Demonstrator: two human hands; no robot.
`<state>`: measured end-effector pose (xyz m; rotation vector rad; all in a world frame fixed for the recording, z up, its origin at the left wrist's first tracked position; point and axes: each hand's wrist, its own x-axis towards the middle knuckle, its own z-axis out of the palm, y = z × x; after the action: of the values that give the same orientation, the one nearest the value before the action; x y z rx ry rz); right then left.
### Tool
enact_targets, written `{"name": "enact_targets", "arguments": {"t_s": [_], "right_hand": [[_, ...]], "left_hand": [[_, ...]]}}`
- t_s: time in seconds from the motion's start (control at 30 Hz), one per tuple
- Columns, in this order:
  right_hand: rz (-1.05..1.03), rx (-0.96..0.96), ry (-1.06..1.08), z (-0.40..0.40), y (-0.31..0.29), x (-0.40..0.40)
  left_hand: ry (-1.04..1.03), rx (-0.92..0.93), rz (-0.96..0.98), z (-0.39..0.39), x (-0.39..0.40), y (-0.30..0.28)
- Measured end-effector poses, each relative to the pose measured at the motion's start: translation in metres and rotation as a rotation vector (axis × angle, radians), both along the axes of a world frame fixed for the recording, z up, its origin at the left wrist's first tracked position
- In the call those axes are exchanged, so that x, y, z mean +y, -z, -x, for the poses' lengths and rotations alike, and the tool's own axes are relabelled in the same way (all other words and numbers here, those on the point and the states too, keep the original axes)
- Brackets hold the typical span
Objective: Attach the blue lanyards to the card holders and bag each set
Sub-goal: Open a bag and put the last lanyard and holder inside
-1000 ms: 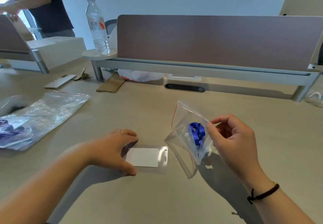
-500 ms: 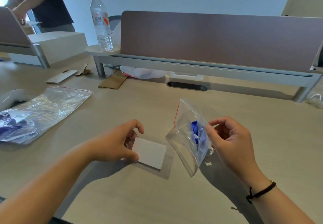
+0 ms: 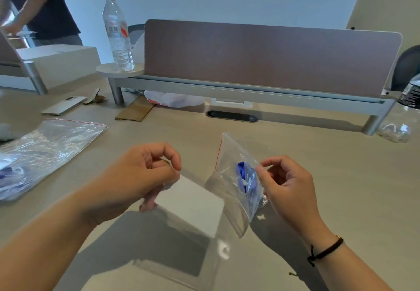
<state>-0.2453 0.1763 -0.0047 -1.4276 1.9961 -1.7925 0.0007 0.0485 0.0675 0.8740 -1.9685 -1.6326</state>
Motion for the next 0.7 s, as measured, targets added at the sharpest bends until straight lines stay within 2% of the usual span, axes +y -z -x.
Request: {"name": "enact_targets", "arguments": {"t_s": [0.2, 0.47, 0.7], "right_hand": [[0.053, -0.025, 0.034, -0.001, -0.005, 0.002], [0.062, -0.005, 0.037, 0.0, -0.008, 0.004], [0.106, -0.046, 0.046, 0.0, -0.009, 0.004]], "left_hand": [[-0.123, 0.023, 0.077, 0.026, 0.011, -0.001], [0.025, -0.024, 0.052, 0.042, 0.023, -0.004], [0.097, -0.167, 0.257, 0.067, 0.025, 0.015]]}}
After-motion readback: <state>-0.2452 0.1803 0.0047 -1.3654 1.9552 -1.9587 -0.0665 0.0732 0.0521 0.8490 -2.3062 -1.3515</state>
